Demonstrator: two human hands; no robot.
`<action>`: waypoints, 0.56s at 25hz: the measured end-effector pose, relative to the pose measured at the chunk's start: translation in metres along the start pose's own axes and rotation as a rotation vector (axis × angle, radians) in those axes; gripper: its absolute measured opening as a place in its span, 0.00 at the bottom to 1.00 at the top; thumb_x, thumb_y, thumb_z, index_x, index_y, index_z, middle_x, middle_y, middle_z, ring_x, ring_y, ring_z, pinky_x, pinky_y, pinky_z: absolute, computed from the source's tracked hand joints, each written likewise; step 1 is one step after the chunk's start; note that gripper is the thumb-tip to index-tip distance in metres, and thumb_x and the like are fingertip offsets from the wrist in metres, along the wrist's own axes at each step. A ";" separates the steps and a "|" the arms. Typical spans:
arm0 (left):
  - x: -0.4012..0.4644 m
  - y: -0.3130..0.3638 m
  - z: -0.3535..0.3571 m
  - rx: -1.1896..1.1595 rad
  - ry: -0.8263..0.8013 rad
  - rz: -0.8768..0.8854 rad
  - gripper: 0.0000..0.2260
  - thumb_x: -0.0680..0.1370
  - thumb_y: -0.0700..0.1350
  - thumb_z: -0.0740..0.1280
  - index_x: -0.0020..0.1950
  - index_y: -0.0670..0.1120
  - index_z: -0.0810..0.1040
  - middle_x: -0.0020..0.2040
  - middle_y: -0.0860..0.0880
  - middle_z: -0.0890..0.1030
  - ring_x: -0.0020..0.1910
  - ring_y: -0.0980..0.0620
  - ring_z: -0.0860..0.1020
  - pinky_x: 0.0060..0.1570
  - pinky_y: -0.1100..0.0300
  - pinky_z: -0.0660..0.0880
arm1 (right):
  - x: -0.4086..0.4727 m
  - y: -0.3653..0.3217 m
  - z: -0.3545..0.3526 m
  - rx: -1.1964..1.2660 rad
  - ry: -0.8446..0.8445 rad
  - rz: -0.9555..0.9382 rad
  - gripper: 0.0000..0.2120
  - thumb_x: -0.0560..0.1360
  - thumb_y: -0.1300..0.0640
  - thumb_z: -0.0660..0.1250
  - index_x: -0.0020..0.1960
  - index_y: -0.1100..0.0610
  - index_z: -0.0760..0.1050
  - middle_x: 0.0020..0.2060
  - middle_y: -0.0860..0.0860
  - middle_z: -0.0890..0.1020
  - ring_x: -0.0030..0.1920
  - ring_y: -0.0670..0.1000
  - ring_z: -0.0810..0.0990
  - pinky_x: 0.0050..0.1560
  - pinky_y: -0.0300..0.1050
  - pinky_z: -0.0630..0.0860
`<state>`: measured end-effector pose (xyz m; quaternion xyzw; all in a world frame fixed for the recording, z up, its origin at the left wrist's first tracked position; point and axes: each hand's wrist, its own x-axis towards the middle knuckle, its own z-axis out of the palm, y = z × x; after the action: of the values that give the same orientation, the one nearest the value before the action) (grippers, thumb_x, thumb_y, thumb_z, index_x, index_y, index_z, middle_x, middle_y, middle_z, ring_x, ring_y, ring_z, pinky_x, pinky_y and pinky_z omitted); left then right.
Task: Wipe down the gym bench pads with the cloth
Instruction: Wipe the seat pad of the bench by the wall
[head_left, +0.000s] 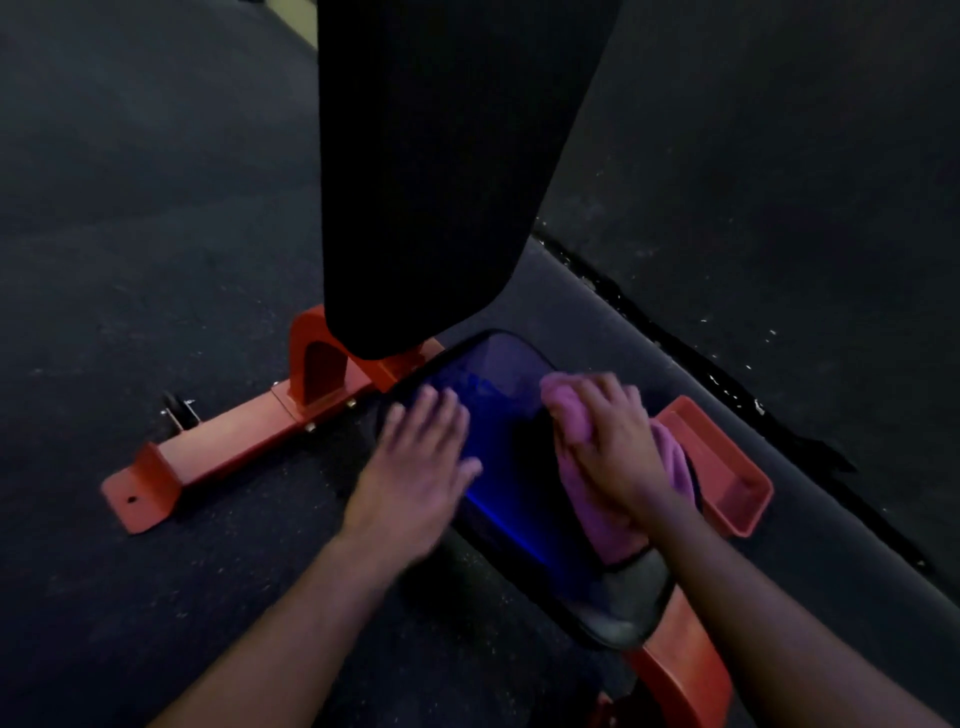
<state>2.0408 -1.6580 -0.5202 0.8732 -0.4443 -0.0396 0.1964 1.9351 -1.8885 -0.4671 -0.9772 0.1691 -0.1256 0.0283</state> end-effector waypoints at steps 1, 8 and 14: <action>-0.014 0.019 0.002 0.010 -0.084 0.115 0.30 0.85 0.59 0.36 0.85 0.46 0.45 0.84 0.48 0.40 0.82 0.49 0.36 0.80 0.48 0.35 | 0.024 0.007 0.005 0.001 -0.033 0.011 0.21 0.79 0.43 0.56 0.70 0.43 0.71 0.62 0.49 0.74 0.55 0.56 0.73 0.56 0.56 0.74; -0.040 0.035 0.044 0.064 -0.083 0.368 0.31 0.86 0.61 0.47 0.85 0.46 0.48 0.86 0.50 0.45 0.84 0.51 0.39 0.79 0.50 0.38 | 0.116 -0.044 0.052 -0.113 -0.097 0.013 0.19 0.78 0.46 0.63 0.68 0.47 0.71 0.63 0.52 0.72 0.61 0.58 0.71 0.59 0.64 0.73; -0.042 0.035 0.056 0.110 0.007 0.384 0.30 0.86 0.61 0.51 0.83 0.46 0.62 0.84 0.47 0.60 0.84 0.46 0.55 0.78 0.46 0.52 | 0.076 0.004 0.036 -0.069 -0.091 -0.393 0.20 0.80 0.45 0.60 0.70 0.46 0.74 0.63 0.49 0.76 0.58 0.55 0.74 0.58 0.57 0.73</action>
<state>1.9754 -1.6604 -0.5626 0.7820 -0.6034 0.0260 0.1538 2.0127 -1.9174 -0.4843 -0.9964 -0.0220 -0.0788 -0.0226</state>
